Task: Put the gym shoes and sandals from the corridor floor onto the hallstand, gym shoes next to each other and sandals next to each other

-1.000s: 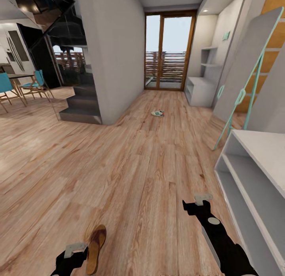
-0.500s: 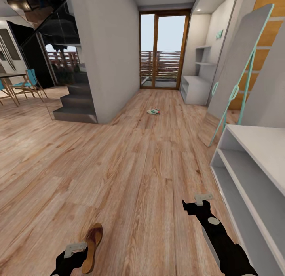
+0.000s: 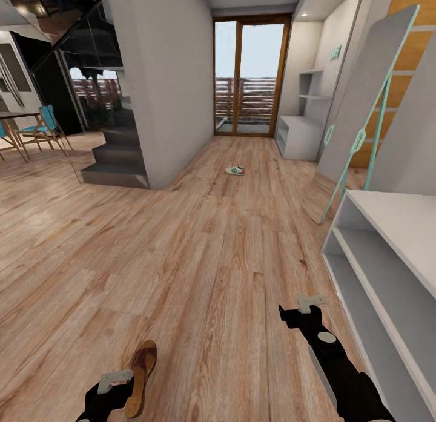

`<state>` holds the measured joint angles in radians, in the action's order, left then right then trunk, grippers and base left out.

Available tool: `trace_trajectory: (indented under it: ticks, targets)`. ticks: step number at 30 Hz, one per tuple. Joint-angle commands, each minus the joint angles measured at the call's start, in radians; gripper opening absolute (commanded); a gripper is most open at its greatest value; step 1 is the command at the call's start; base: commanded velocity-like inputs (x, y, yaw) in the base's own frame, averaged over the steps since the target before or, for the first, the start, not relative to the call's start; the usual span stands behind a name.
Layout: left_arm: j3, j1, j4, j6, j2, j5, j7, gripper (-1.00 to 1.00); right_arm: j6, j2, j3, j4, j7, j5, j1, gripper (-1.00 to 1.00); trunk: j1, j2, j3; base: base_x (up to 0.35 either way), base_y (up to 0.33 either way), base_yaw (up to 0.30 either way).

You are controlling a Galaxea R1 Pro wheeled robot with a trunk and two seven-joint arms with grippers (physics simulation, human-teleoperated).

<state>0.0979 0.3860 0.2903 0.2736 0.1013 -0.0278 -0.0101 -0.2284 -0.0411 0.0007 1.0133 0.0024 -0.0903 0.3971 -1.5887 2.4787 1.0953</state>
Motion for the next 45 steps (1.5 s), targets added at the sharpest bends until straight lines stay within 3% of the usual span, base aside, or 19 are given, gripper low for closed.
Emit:
trace_trajectory:
  ticks: [1, 18, 23, 25, 28, 39, 45]
  targets:
    - [0.002, 0.001, 0.000, 0.003, 0.000, -0.003, -0.001, 1.00, -0.006, 0.000, 0.000, 0.003, 0.000, -0.009, 0.000, 1.00, -0.004, 0.007, 0.004, 0.000, 0.000, 0.000]
    - [-0.003, 0.001, 0.090, -0.010, 0.002, 0.002, -0.002, 1.00, -0.015, 0.001, -0.001, 0.136, 0.000, -0.009, 0.000, 1.00, -0.018, 0.025, 0.068, 0.000, 0.000, 0.000]
    - [-0.011, 0.003, 0.143, -0.043, 0.009, 0.034, -0.001, 1.00, -0.016, 0.001, -0.001, 0.149, -0.001, -0.009, 0.000, 1.00, -0.020, 0.026, 0.088, 0.000, 0.000, 0.000]
    - [-0.012, 0.009, 0.175, -0.094, 0.011, 0.075, 0.000, 1.00, -0.017, 0.001, -0.001, 0.154, 0.000, -0.009, 0.000, 1.00, -0.021, 0.026, 0.095, 0.000, 0.000, 0.000]
    - [-0.009, 0.011, 0.182, -0.130, 0.007, 0.098, 0.001, 1.00, -0.017, 0.001, 0.000, 0.156, 0.000, -0.009, 0.000, 1.00, -0.023, 0.027, 0.107, 0.000, 0.000, 0.000]
    - [-0.004, 0.000, 0.183, -0.142, -0.002, 0.105, -0.002, 1.00, -0.017, 0.001, 0.001, 0.157, 0.000, -0.009, 0.000, 1.00, -0.027, 0.030, 0.149, 0.000, 0.000, -0.018]
    - [-0.005, -0.001, 0.183, -0.123, -0.010, 0.105, -0.003, 1.00, -0.017, 0.001, 0.001, 0.156, 0.000, -0.009, 0.000, 1.00, -0.027, 0.030, 0.149, 0.000, 0.000, -0.199]
